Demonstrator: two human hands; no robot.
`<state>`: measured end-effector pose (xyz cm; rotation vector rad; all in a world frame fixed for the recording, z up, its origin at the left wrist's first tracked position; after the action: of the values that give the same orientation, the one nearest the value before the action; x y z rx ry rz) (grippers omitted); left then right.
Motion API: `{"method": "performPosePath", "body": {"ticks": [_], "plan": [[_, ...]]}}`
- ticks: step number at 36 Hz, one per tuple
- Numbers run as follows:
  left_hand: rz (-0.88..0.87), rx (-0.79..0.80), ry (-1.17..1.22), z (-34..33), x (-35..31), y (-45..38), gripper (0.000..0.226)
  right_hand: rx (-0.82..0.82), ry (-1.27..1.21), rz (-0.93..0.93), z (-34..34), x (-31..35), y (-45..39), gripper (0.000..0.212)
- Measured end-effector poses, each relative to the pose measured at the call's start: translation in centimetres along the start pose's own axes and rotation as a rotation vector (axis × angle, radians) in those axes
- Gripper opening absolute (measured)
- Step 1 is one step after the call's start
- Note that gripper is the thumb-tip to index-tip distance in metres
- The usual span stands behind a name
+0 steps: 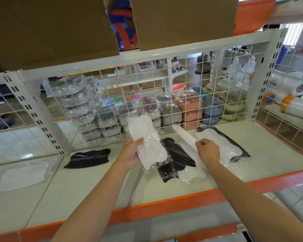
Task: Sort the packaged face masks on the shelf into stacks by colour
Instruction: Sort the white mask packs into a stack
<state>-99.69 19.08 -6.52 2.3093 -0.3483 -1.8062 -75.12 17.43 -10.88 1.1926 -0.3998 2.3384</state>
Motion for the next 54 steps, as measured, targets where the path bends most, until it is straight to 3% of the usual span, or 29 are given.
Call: {"method": "performPosePath", "body": {"ticks": [5,7,10,12,16,19,23,26,31,38,42,46,48,52,54], "plan": [[-0.021,-0.026,-0.016,-1.4,0.3,-0.1,0.036,-0.012,-0.444,0.007,-0.5,4.6,2.1,0.023],[-0.041,0.045,0.007,-2.7,0.2,0.4,0.039,0.085,-0.490,0.048,-0.8,6.5,3.4,0.026],[-0.068,0.149,-0.010,-4.5,0.2,0.8,0.042,0.364,-0.318,0.206,-1.3,8.6,5.2,0.038],[-0.083,0.126,-0.026,-4.9,0.4,0.6,0.037,0.459,-0.243,0.307,-1.4,9.0,5.7,0.037],[-0.087,0.047,-0.064,-3.8,0.1,0.3,0.032,0.391,-0.268,0.295,-0.3,7.8,4.3,0.027],[-0.071,0.057,-0.047,-3.1,-0.2,0.4,0.027,0.289,-0.064,0.237,0.3,4.7,1.5,0.029],[-0.079,0.053,-0.077,-2.4,-0.6,0.4,0.031,0.338,0.407,0.034,0.9,-0.6,-0.2,0.058],[-0.081,0.076,-0.082,-2.4,-0.8,0.8,0.032,0.352,0.572,0.128,1.4,-3.2,0.2,0.066],[-0.075,0.090,-0.068,-2.6,-0.8,0.8,0.039,0.210,0.472,0.200,1.4,-3.5,0.7,0.028],[-0.021,0.046,-0.035,-3.2,-0.2,0.9,0.042,0.120,-0.052,0.062,1.4,0.7,1.0,0.028],[-0.003,0.085,0.048,-4.5,0.3,1.3,0.031,0.245,-0.428,0.097,1.0,5.7,3.6,0.030],[-0.007,0.187,0.089,-5.6,0.4,1.5,0.060,0.514,-0.359,0.329,0.8,9.3,6.3,0.036],[-0.007,0.211,0.055,-5.8,0.1,1.8,0.074,0.571,-0.320,0.377,0.6,9.5,6.4,0.037],[-0.041,0.182,-0.028,-5.0,0.2,1.3,0.044,0.489,-0.366,0.283,0.3,7.6,4.8,0.032],[-0.057,0.188,-0.073,-4.5,0.3,1.1,0.045,0.407,-0.294,0.274,0.7,6.1,3.5,0.032]]}}
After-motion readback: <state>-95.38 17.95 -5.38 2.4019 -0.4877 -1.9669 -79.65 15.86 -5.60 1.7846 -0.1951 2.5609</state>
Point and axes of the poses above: each hand's wrist, its own y-axis away from the middle knuckle, its own z-axis out of the back of the hand, x = y × z, the point moved 1 cm from there along -y, towards the middle knuckle, and after that the axes turned 7 degrees about -y, right-handed, at the moved point
